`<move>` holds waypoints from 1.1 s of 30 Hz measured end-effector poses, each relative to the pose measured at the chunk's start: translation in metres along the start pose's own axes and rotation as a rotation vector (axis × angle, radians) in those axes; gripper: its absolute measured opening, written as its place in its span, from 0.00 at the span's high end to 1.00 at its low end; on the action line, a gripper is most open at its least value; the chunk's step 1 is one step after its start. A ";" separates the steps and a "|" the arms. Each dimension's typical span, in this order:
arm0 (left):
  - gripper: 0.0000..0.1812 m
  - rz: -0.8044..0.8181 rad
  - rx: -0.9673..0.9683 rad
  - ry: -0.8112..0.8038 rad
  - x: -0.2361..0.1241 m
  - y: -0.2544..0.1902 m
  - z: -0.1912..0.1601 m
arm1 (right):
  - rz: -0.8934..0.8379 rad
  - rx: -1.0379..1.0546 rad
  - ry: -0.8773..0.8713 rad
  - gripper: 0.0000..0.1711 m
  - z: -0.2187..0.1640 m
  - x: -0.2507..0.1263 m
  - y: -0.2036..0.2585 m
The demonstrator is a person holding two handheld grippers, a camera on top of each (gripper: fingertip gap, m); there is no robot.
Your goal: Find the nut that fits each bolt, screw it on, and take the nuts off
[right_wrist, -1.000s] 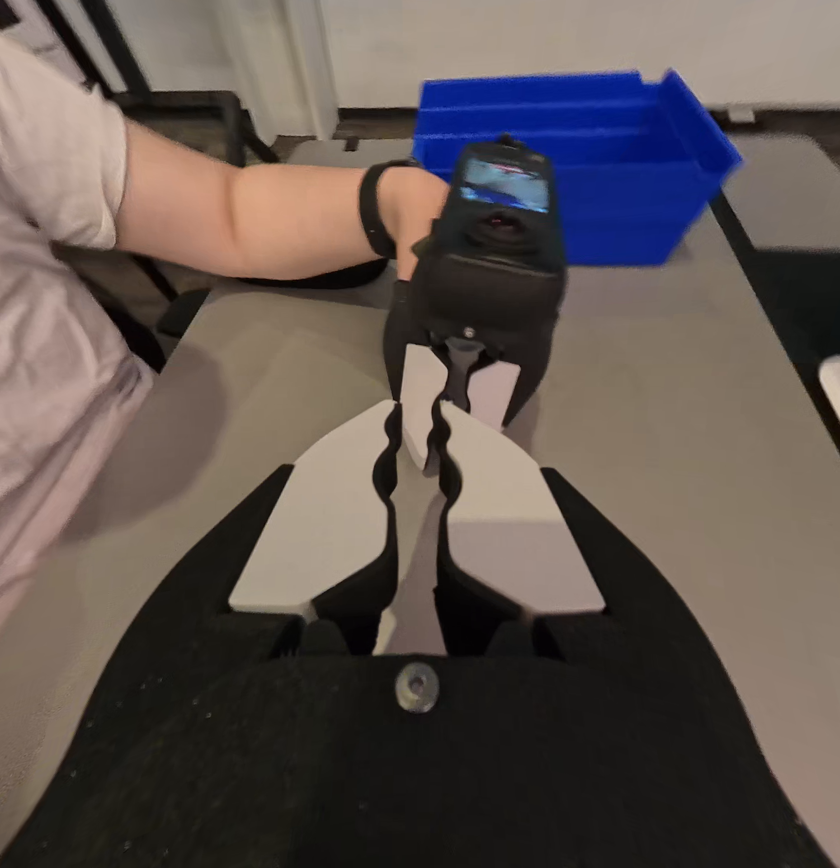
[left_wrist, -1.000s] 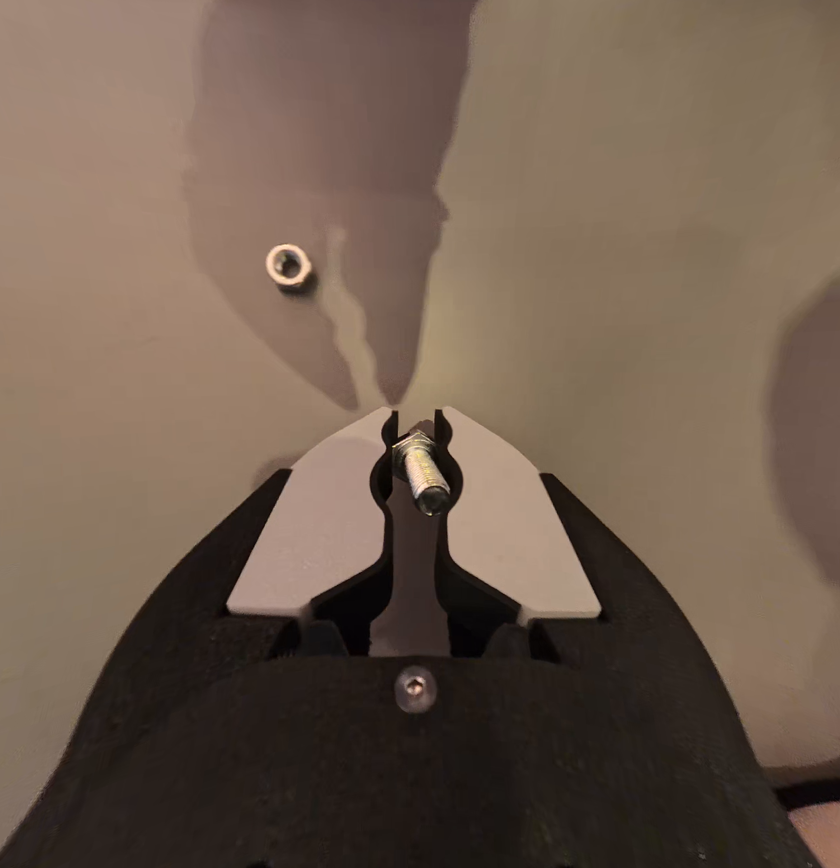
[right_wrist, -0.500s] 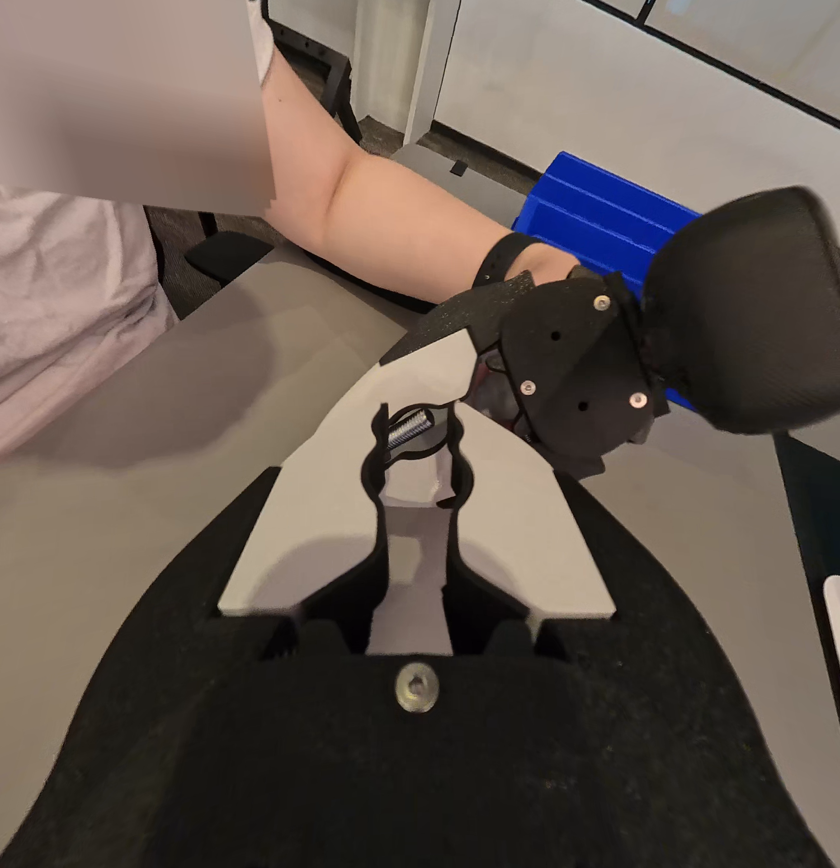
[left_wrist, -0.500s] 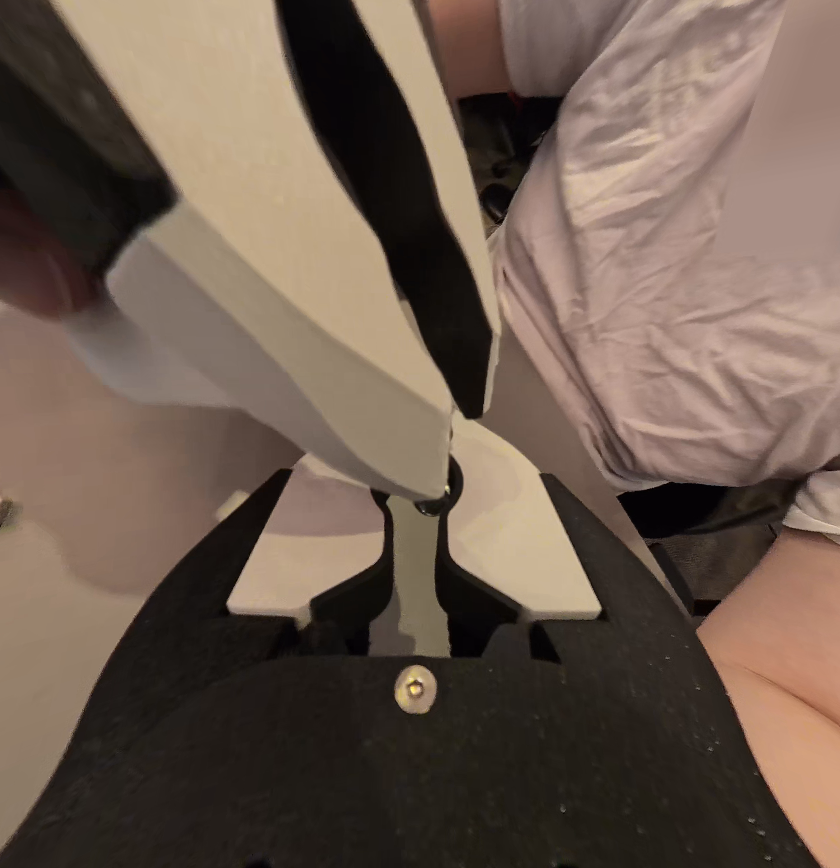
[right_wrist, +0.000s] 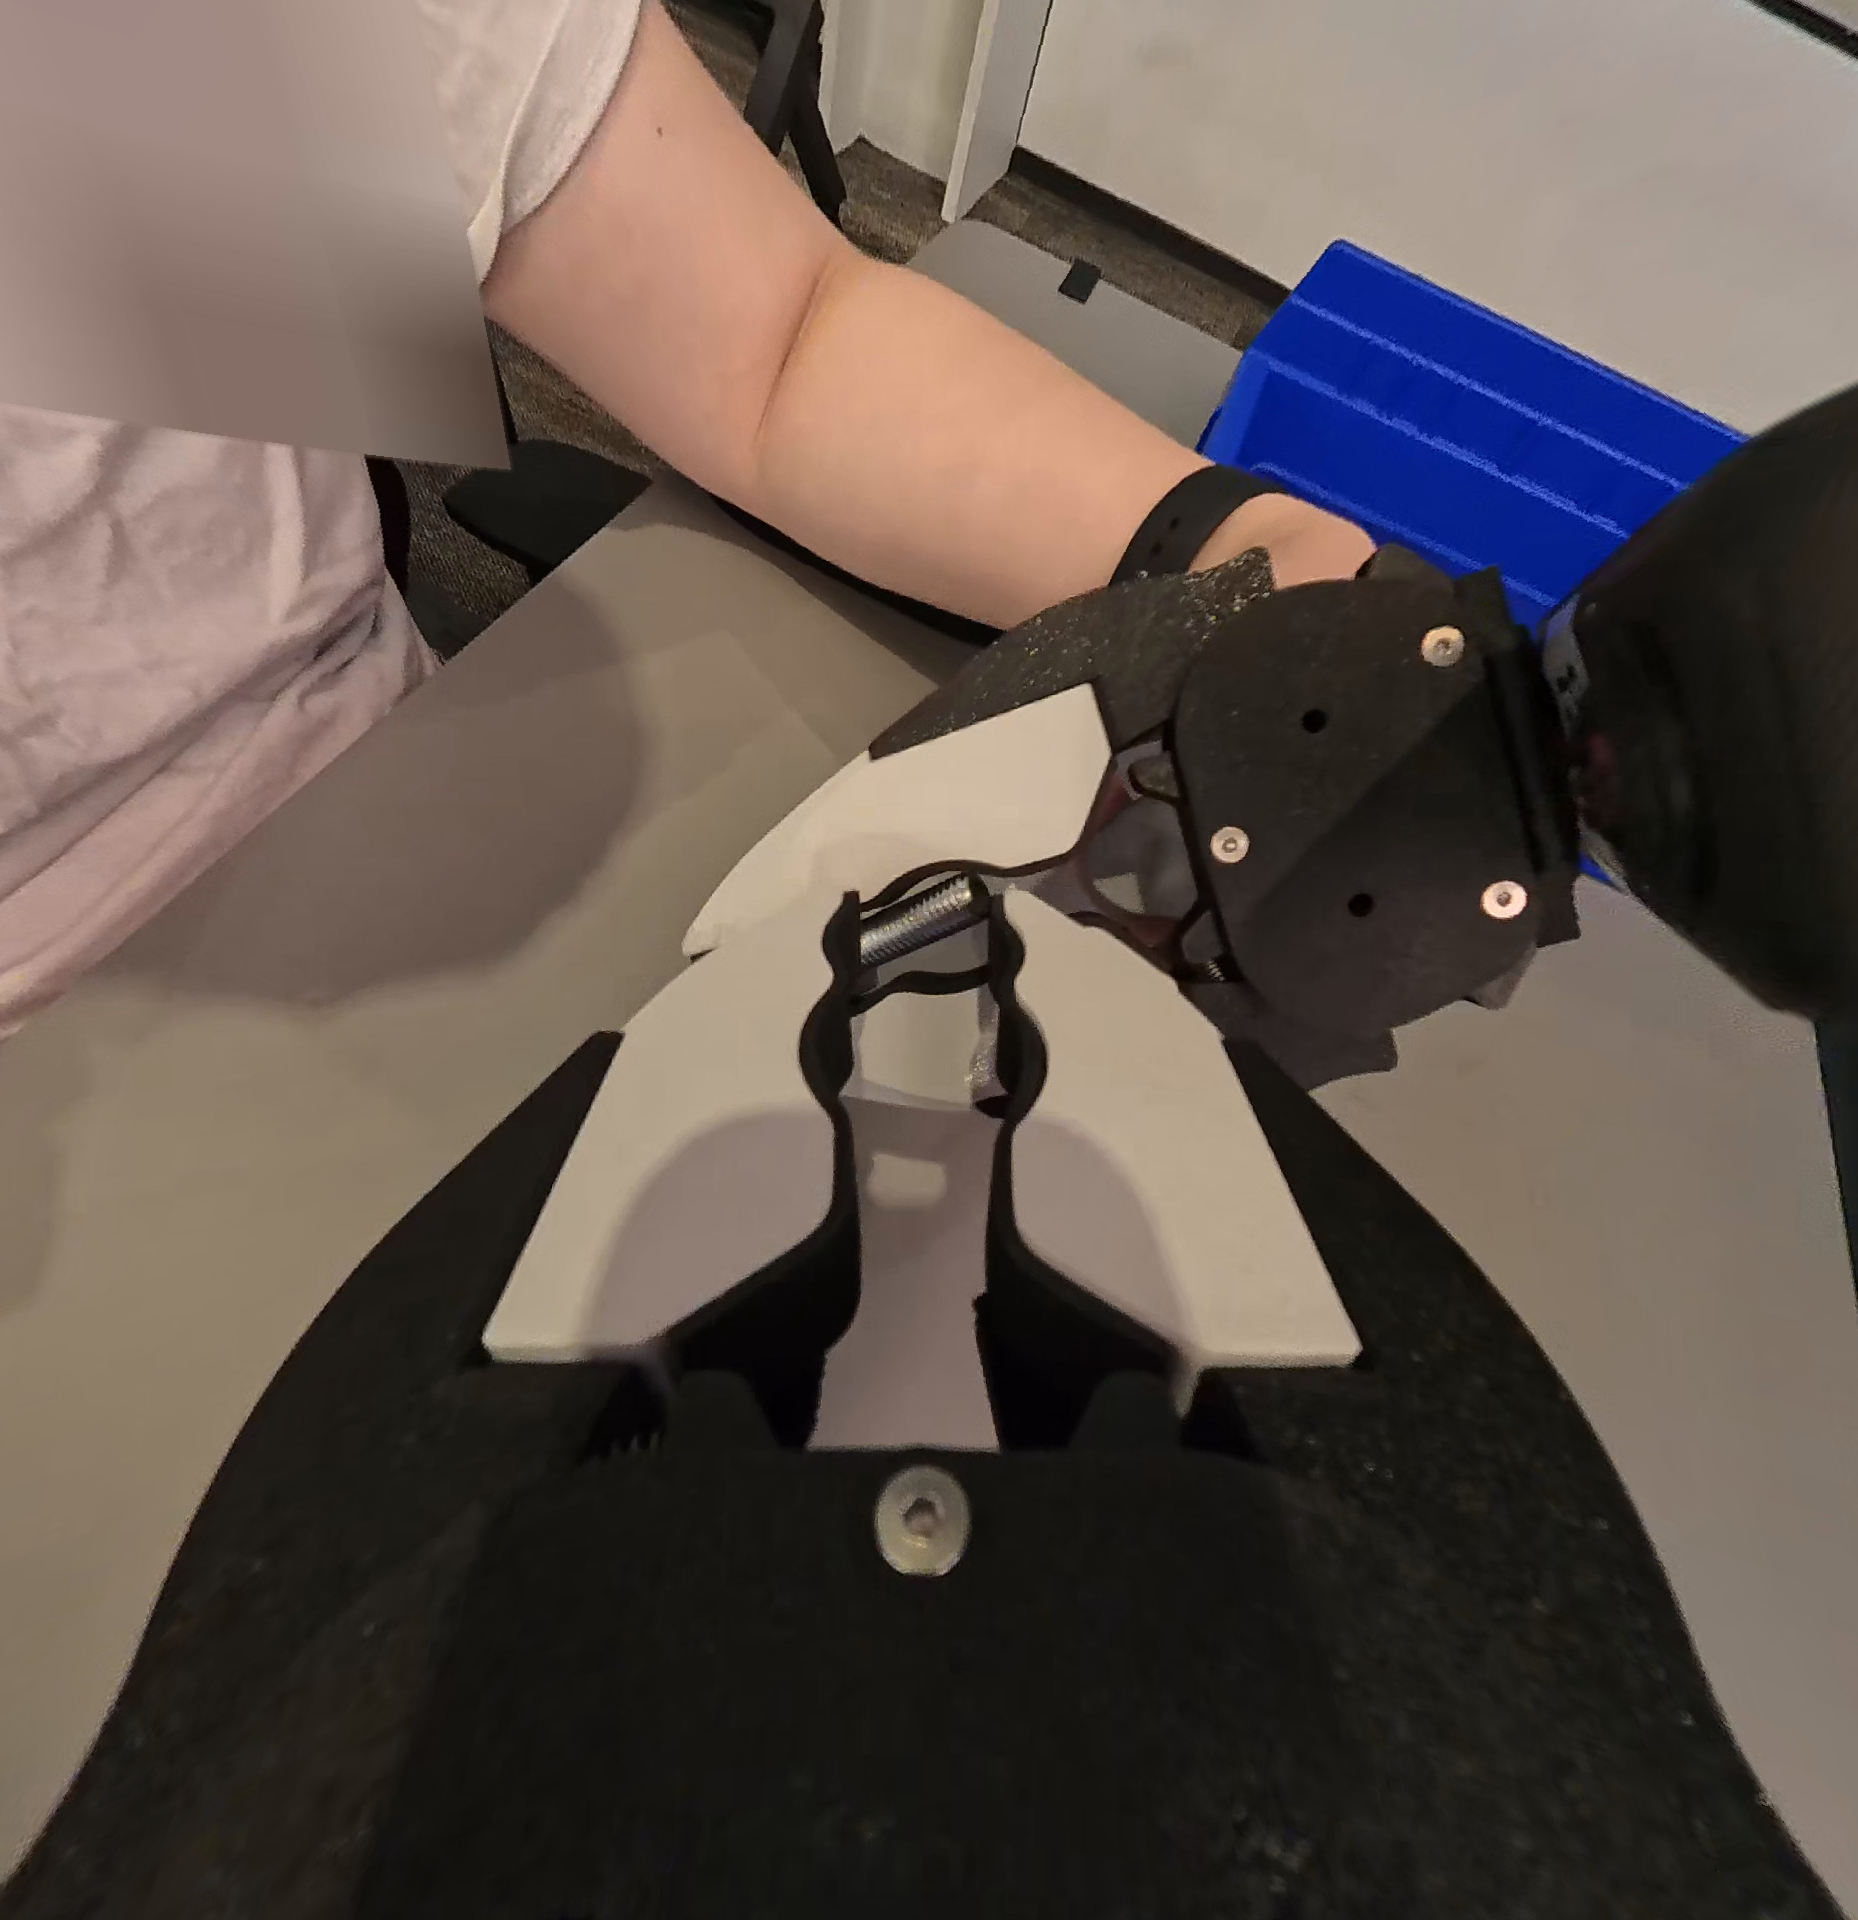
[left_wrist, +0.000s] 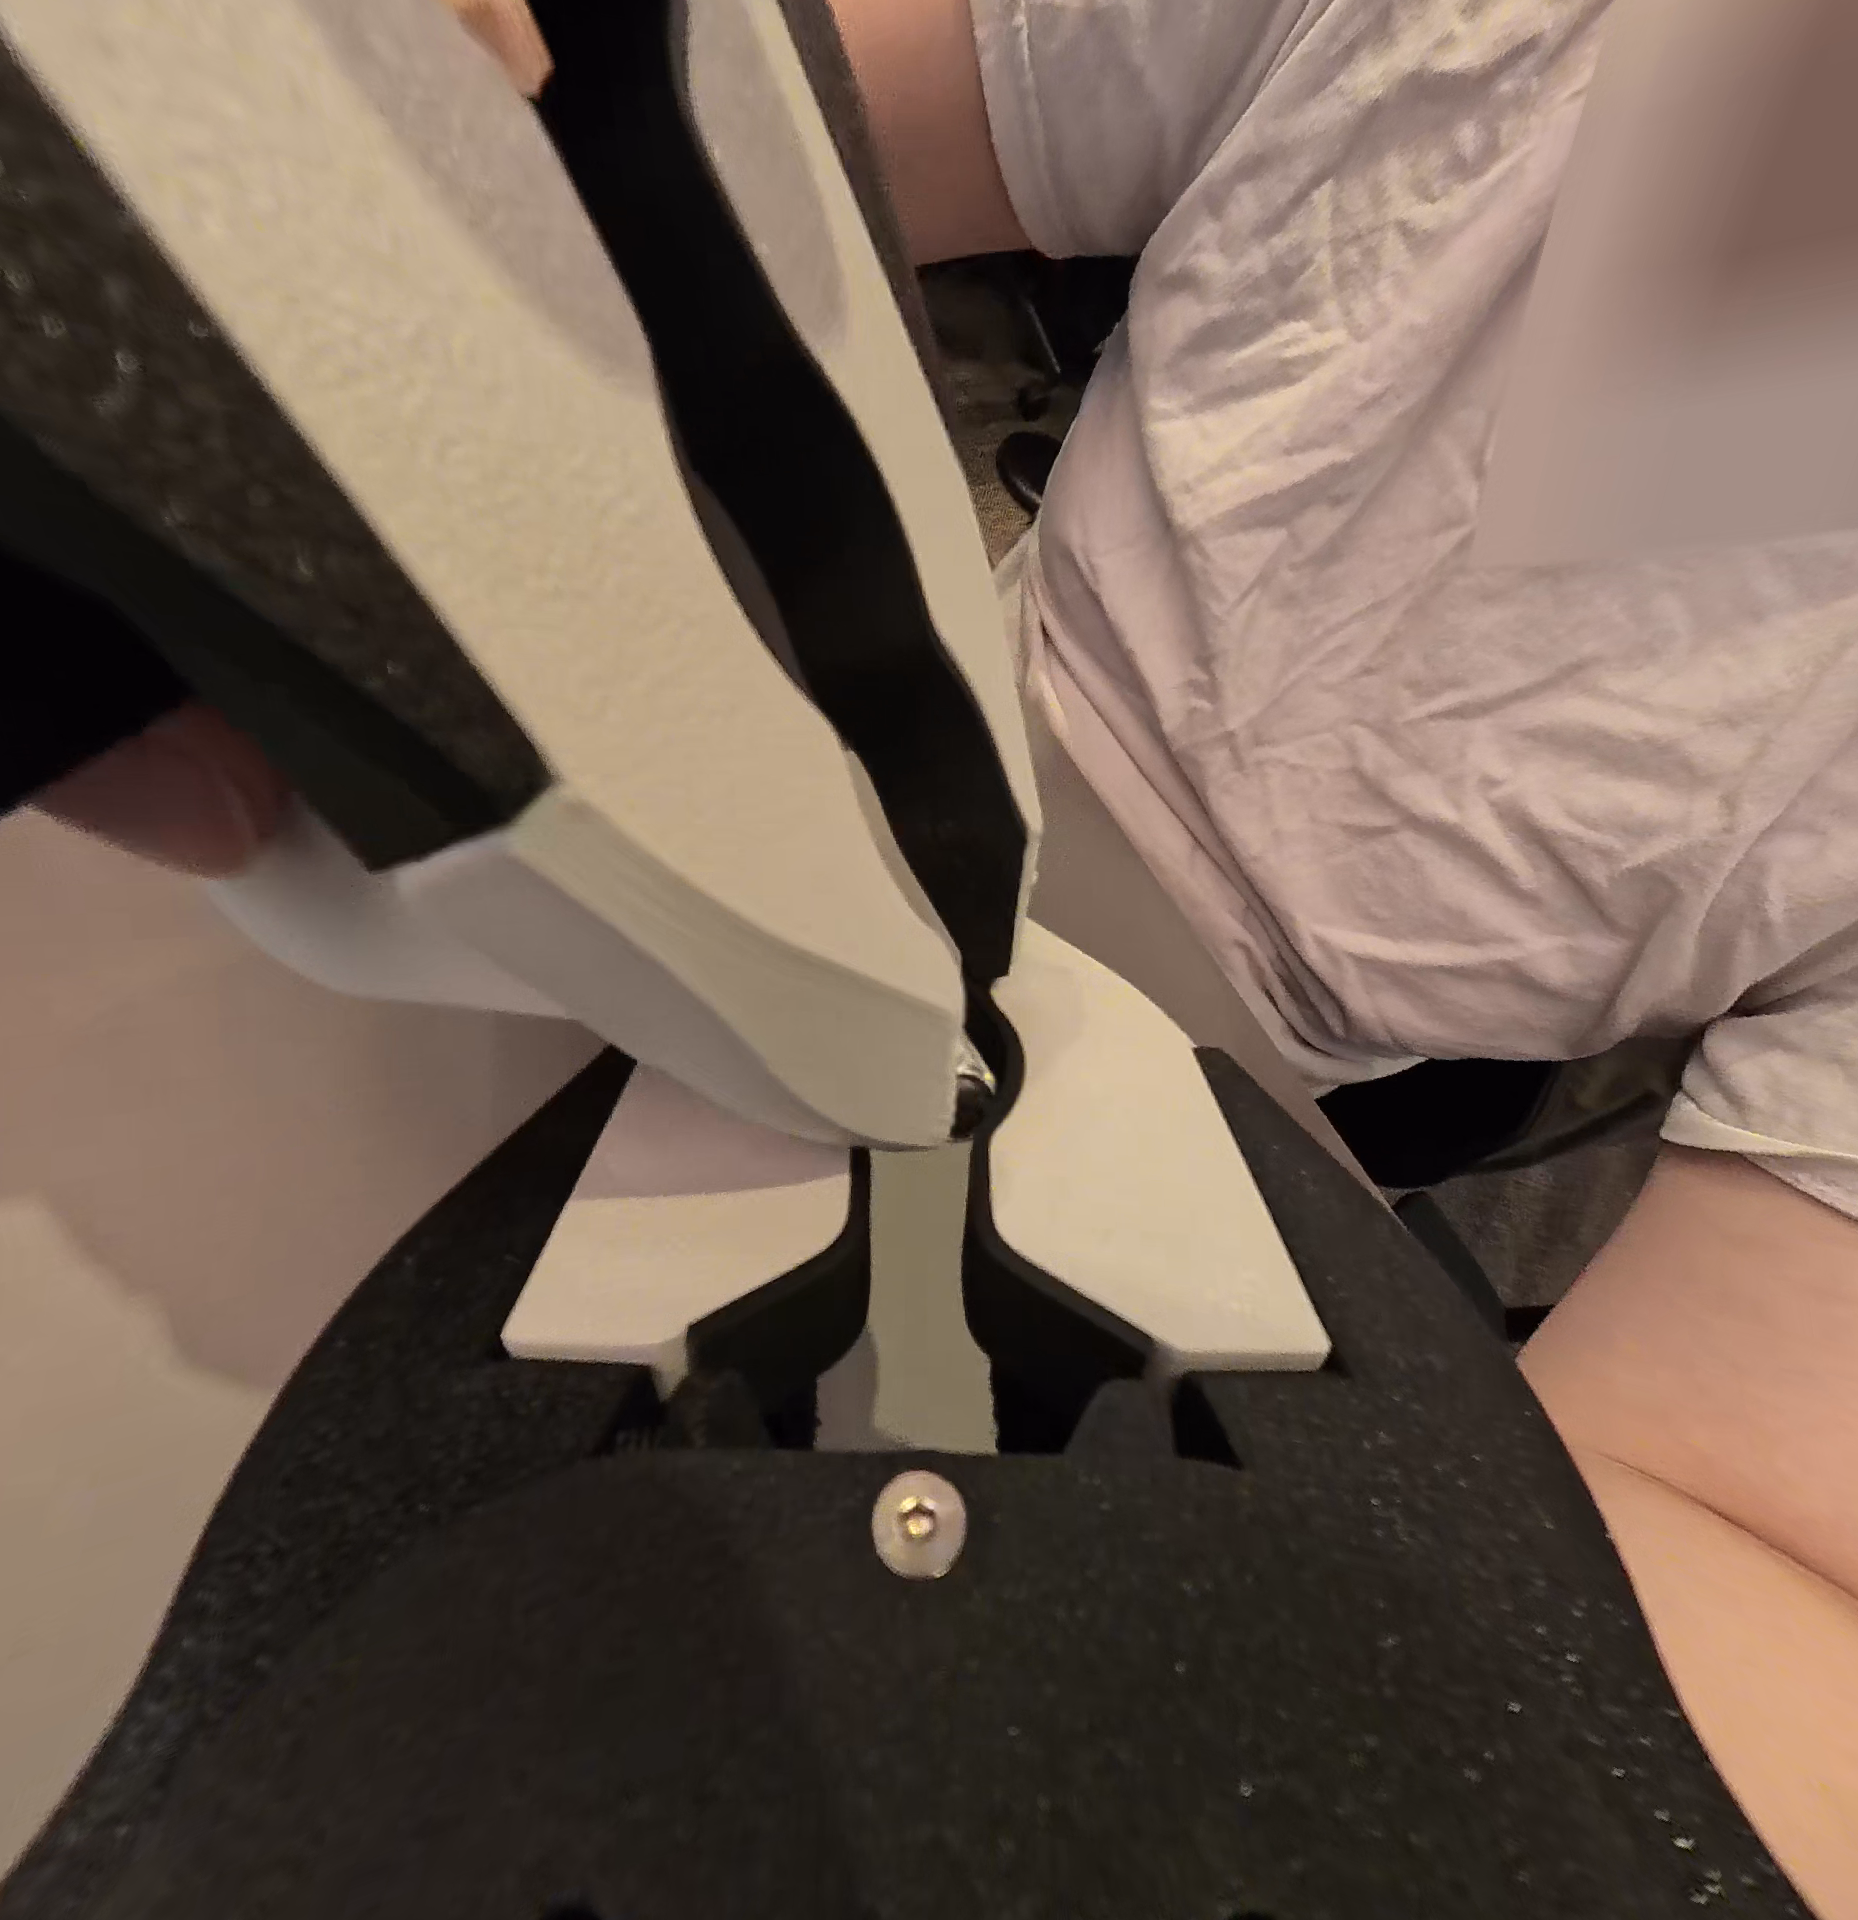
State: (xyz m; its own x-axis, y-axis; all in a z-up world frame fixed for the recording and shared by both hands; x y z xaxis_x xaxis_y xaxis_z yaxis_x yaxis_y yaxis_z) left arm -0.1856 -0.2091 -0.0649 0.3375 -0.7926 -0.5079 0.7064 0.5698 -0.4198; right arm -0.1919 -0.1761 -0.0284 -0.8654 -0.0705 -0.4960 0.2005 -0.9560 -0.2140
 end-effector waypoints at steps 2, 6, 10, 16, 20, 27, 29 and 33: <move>0.92 0.004 -0.002 -0.011 -0.001 0.001 0.002 | -0.007 0.000 -0.006 0.87 0.001 -0.002 -0.001; 0.92 0.018 -0.009 -0.021 -0.004 0.003 0.002 | -0.022 -0.005 -0.010 0.88 0.003 -0.008 -0.003; 0.92 0.030 -0.015 -0.023 -0.006 0.005 0.002 | -0.030 -0.012 -0.008 0.91 0.004 -0.014 -0.003; 0.92 0.050 0.001 -0.004 -0.003 0.005 0.004 | -0.016 0.010 -0.055 0.88 0.008 -0.014 -0.003; 0.93 0.039 0.003 0.019 0.001 0.003 0.003 | 0.040 0.050 -0.046 0.85 0.003 -0.005 0.002; 0.92 0.060 0.012 -0.031 -0.004 0.006 0.009 | 0.058 0.088 -0.086 0.94 0.005 -0.013 0.001; 0.90 0.108 0.023 -0.065 -0.008 0.012 0.014 | 0.013 0.077 -0.083 0.94 0.007 -0.019 -0.004; 0.84 0.252 0.082 -0.136 -0.016 0.028 0.029 | -0.089 0.049 -0.090 0.94 0.013 -0.035 -0.014</move>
State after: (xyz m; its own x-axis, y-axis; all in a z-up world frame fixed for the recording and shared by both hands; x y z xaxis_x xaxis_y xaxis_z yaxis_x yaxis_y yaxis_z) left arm -0.1531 -0.1874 -0.0465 0.5852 -0.6530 -0.4807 0.6356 0.7375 -0.2282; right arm -0.1701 -0.1638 0.0033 -0.9170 -0.0083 -0.3988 0.1006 -0.9723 -0.2112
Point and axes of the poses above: each gripper's, where its closed fingertips meet, x out along the fingers, z out of its top, y = z × x across the jaws, the point moved 1 cm from there along -x, back along the fingers, and after that the axes turned 2 degrees about z, right-handed, at the moved point
